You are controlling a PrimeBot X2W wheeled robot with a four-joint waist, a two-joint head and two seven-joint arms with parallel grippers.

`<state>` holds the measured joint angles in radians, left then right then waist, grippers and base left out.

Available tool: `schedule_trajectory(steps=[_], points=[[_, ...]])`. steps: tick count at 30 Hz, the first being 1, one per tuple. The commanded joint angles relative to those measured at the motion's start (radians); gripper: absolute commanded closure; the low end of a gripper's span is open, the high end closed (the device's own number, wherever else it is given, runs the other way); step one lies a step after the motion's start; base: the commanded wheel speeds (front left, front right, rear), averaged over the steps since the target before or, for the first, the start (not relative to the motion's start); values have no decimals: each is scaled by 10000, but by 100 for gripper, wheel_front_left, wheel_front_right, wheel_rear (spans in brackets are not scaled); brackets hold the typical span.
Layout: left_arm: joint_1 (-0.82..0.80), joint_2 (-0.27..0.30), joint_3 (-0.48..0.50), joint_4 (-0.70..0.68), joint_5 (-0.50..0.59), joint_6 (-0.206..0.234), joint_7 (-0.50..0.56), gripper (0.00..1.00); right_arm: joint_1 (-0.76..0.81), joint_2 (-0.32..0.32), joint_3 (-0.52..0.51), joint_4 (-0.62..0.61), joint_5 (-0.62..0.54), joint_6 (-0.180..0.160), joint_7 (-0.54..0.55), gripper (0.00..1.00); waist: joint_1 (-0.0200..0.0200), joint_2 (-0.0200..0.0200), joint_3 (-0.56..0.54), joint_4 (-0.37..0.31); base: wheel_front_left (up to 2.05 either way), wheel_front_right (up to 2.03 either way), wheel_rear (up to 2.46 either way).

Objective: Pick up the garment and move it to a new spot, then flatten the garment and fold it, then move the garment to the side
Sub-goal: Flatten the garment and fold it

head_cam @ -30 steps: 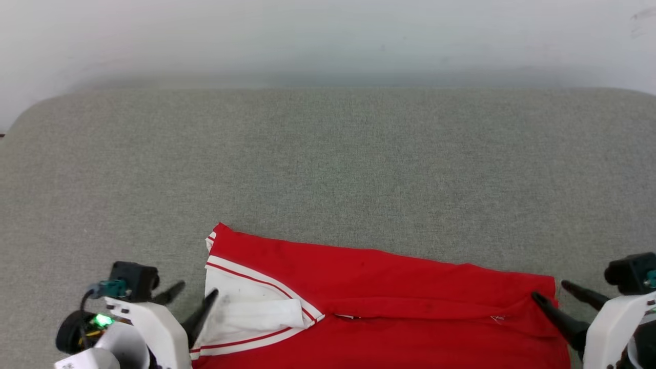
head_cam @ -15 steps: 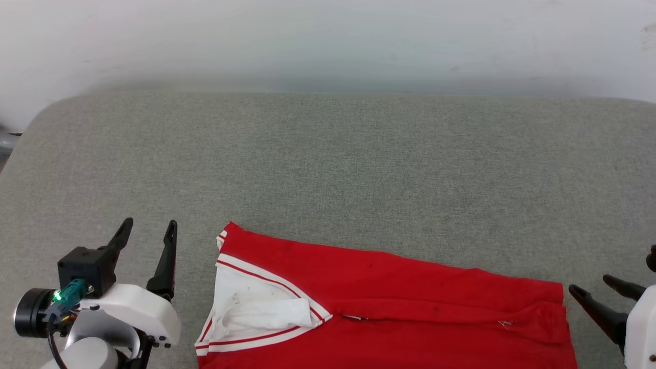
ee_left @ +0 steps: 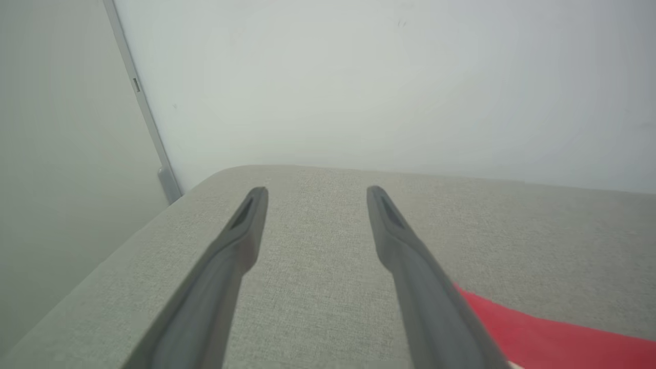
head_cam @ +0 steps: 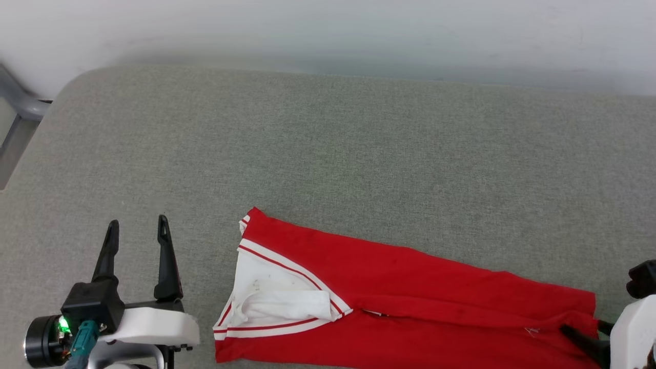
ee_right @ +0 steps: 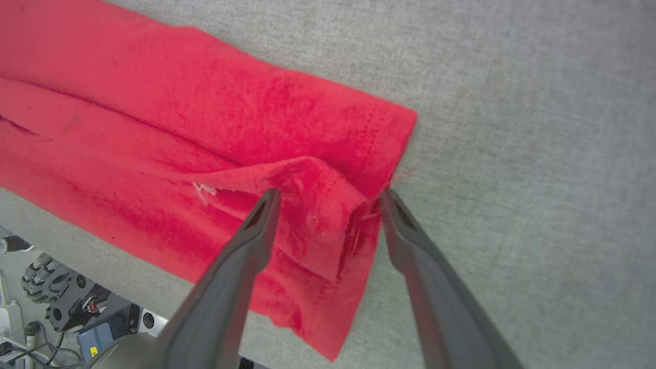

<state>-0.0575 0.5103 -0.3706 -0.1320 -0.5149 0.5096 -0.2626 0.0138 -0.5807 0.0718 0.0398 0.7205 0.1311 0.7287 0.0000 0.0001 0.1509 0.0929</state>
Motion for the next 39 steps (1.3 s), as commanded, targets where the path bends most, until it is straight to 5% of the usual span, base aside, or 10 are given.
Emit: schedule_trajectory(steps=[1,14,16,17,27,39], points=[[230,-233,224,46,267,-125,-24,0,-147,105,68,143,67,-9,9,0,0,-1,55,82,0,0,0],[1124,-2708,2086,193,2916,-1644,-25,0,-13,598,1476,2074,243,-4,-517,0,0,-1,163,392,0,0,0],[1177,-2953,2286,210,3237,-1907,-25,0,3,640,1743,2193,351,10,-667,90,0,-1,150,383,0,0,0],[1192,-3077,2363,249,3352,-2050,-25,0,-24,662,1856,2211,393,14,-773,100,0,-1,142,363,0,0,0],[1338,-3797,3272,334,4192,-3019,-26,0,-508,-235,1437,2402,705,-29,-1767,100,0,-1,-11,133,0,0,0],[1524,-4071,3586,425,4769,-3504,-26,0,-777,-1423,170,3807,308,-17,-2167,100,0,-1,-176,17,0,0,0]])
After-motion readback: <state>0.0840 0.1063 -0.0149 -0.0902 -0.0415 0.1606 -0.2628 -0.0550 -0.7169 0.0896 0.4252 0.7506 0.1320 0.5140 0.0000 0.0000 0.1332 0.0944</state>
